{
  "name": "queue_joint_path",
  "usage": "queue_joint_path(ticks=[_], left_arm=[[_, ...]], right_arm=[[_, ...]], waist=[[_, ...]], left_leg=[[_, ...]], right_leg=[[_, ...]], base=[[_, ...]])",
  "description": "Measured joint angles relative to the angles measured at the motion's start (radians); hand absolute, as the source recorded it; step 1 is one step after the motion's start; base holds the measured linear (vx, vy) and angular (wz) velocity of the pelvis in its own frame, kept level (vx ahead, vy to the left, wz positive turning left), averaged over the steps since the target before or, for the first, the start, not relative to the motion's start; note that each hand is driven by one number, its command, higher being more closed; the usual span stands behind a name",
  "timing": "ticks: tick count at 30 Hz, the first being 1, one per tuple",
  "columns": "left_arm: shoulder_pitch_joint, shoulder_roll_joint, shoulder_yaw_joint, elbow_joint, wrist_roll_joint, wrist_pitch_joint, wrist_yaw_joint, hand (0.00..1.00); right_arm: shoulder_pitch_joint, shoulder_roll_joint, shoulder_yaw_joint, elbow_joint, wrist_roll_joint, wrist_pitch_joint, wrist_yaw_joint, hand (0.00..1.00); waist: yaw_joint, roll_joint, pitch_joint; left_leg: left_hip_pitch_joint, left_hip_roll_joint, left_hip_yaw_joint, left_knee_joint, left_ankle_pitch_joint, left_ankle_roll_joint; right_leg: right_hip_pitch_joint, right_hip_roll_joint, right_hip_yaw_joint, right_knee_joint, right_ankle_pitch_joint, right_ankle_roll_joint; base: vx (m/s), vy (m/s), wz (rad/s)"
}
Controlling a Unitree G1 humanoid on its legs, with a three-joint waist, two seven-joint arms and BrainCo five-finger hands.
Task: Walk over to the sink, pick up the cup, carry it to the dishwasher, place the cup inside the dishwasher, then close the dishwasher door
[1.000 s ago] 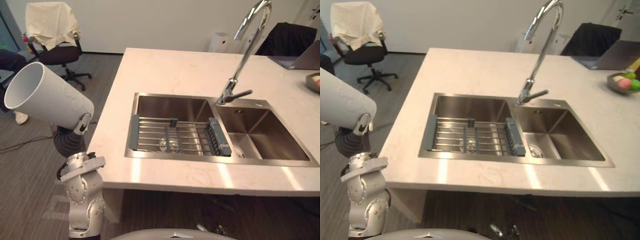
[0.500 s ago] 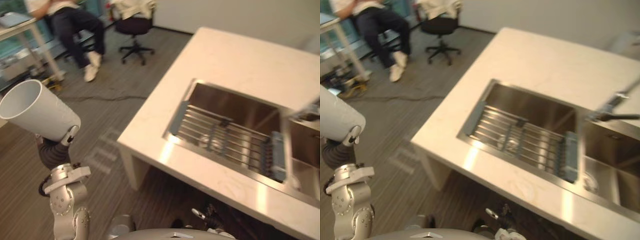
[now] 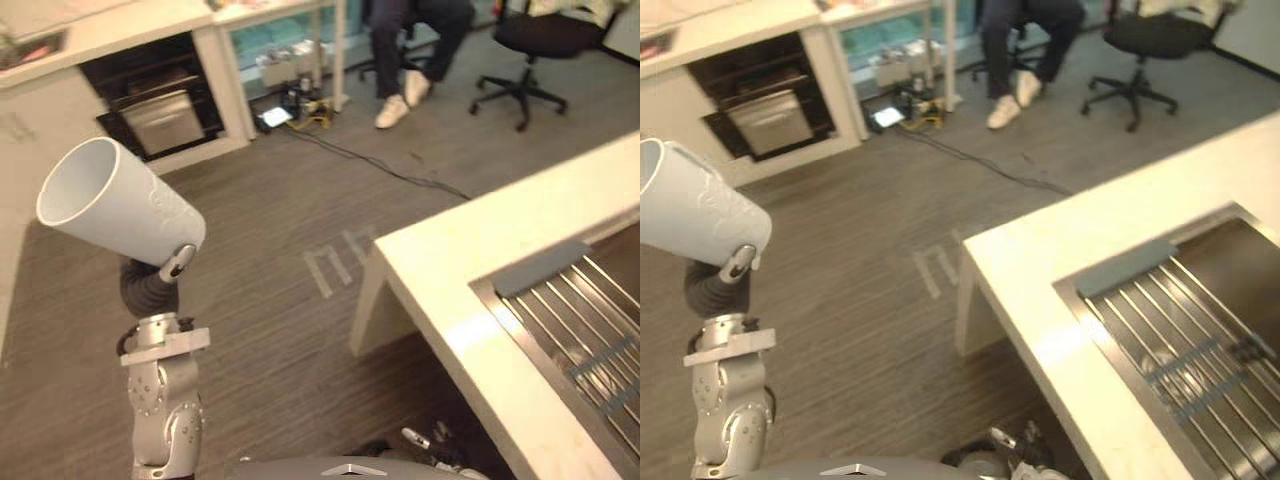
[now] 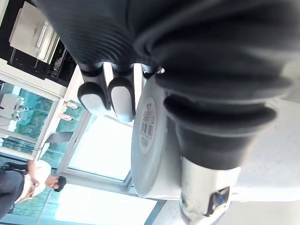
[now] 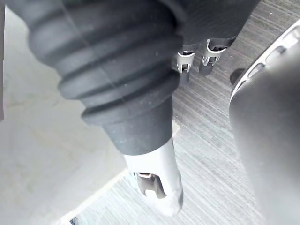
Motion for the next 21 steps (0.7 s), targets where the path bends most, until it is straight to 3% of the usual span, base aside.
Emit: queue_joint_path(ticks=[3, 5, 7, 8, 9, 10, 12, 14, 17, 21], left_arm=[[-0.024, 0.006, -0.026, 0.017, 0.003, 0.001, 0.007, 1.0], [-0.015, 0.023, -0.033, 0.035, 0.014, 0.001, 0.035, 1.0], [-0.015, 0.038, -0.04, 0.036, 0.015, 0.001, 0.056, 1.0], [-0.02, 0.037, -0.053, 0.036, 0.029, -0.001, 0.064, 1.0], [-0.022, 0.041, -0.073, 0.039, 0.034, -0.013, 0.064, 1.0], [-0.03, 0.041, -0.081, 0.049, 0.034, -0.022, 0.063, 1.0], [-0.073, 0.037, -0.12, 0.148, 0.03, -0.03, 0.061, 1.0], [-0.071, 0.037, -0.143, 0.181, 0.03, -0.029, 0.061, 1.0], [-0.072, 0.038, -0.186, 0.169, 0.032, -0.03, 0.061, 1.0], [-0.094, 0.038, -0.256, 0.148, 0.052, -0.024, 0.056, 1.0]], right_arm=[[-0.012, -0.026, 0.027, -0.001, 0.006, 0.009, -0.001, 0.0], [-0.009, -0.03, 0.031, -0.001, 0.008, 0.009, 0.006, 0.0], [0.008, -0.03, 0.033, -0.001, 0.007, 0.005, 0.016, 0.0], [0.024, -0.025, 0.035, -0.002, 0.006, -0.01, 0.027, 0.0], [0.053, -0.006, 0.034, -0.002, 0.006, -0.015, 0.031, 0.0], [0.064, 0.005, 0.034, -0.002, 0.006, -0.016, 0.038, 0.0], [0.093, 0.03, 0.03, -0.003, 0.037, -0.03, 0.046, 0.0], [0.101, 0.038, 0.046, -0.045, 0.037, -0.043, 0.048, 0.0], [0.1, 0.05, 0.077, -0.111, 0.039, -0.072, 0.053, 0.0], [0.102, 0.05, 0.107, -0.121, 0.069, -0.069, 0.067, 0.0]], waist=[[0.026, 0.006, -0.006], [0.035, -0.013, -0.008], [0.026, -0.023, -0.013], [0.012, -0.024, -0.016], [-0.002, -0.028, -0.023], [-0.01, -0.044, -0.027], [-0.028, -0.053, -0.002], [-0.019, -0.072, 0.004], [-0.01, -0.087, -0.012], [-0.021, -0.081, -0.032]], left_leg=[[-0.003, -0.045, -0.037, -0.104, 0.013, -0.054], [-0.004, -0.072, -0.061, -0.118, 0.011, -0.045], [-0.009, -0.095, -0.107, -0.128, 0.012, -0.025], [-0.025, -0.11, -0.159, -0.136, 0.022, -0.003], [-0.058, -0.122, -0.225, -0.133, 0.033, 0.014], [-0.075, -0.129, -0.261, -0.132, 0.04, 0.025], [-0.108, -0.145, -0.387, -0.12, 0.064, 0.046], [-0.105, -0.165, -0.435, -0.111, 0.056, 0.039], [-0.11, -0.166, -0.445, -0.12, 0.06, 0.027], [-0.089, -0.157, -0.448, -0.183, 0.107, -0.009]], right_leg=[[0.009, -0.008, -0.058, -0.006, 0.053, 0.006], [0.017, -0.017, -0.051, -0.027, 0.094, 0.001], [0.017, -0.035, 0.07, -0.028, 0.132, 0.007], [-0.001, -0.044, 0.244, -0.024, 0.144, 0.004], [-0.046, -0.022, 0.476, -0.024, 0.086, 0.002], [-0.061, 0.003, 0.597, -0.031, 0.055, 0.011], [-0.093, 0.125, 1.019, -0.044, 0.004, 0.033], [-0.107, 0.156, 1.194, -0.021, 0.017, 0.045], [-0.108, 0.16, 1.238, -0.014, 0.005, 0.077], [-0.084, 0.16, 1.164, -0.047, 0.009, 0.076]], base=[[-0.25, 0.207, 0.74], [-0.21, 0.19, 0.32], [-0.17, 0.206, 0.67], [-0.13, 0.174, 1.28], [-0.08, 0.101, 1.45], [-0.06, 0.032, 1.75], [-0.06, -0.013, 1.71], [-0.11, -0.002, 0.97], [-0.03, -0.034, 0.38], [0.06, -0.069, 0.45]])
